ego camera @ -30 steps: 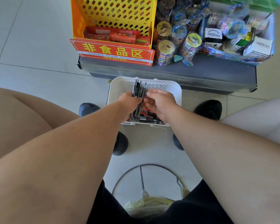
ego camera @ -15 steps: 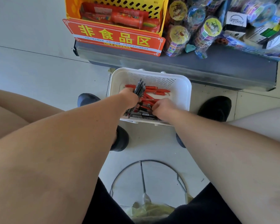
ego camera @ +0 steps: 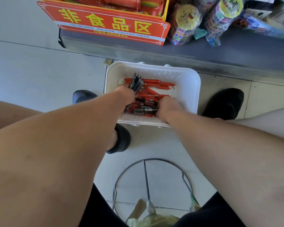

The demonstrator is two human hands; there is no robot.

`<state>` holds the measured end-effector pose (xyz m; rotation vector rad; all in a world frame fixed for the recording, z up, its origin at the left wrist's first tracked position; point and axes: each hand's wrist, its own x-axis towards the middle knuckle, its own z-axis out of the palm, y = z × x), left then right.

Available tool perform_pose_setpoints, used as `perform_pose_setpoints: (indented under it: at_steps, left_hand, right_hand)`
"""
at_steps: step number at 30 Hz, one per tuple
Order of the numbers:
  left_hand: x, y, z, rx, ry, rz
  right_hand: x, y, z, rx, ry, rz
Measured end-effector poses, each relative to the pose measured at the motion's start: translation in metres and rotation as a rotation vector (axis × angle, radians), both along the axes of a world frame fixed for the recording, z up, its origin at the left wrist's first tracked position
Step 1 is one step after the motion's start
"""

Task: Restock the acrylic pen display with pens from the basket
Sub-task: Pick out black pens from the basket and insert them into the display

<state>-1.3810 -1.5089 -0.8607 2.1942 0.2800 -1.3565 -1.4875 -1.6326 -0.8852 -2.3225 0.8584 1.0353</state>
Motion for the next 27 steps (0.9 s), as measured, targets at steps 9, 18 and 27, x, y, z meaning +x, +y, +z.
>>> perform_pose_setpoints:
  at_steps: [9,18,27]
  left_hand:
    - [0.002,-0.006,0.001,0.074,-0.024,-0.072]
    - [-0.013,0.000,0.023,-0.046,-0.176,-0.162]
    - [-0.028,-0.002,0.042,-0.127,-0.241,-0.325]
  right_hand:
    - [0.011,-0.007,-0.001,0.244,-0.212,-0.310]
    - [0.020,-0.004,0.027,0.523,-0.319,-0.681]
    - [0.006,-0.005,0.052,0.558,-0.289,-0.763]
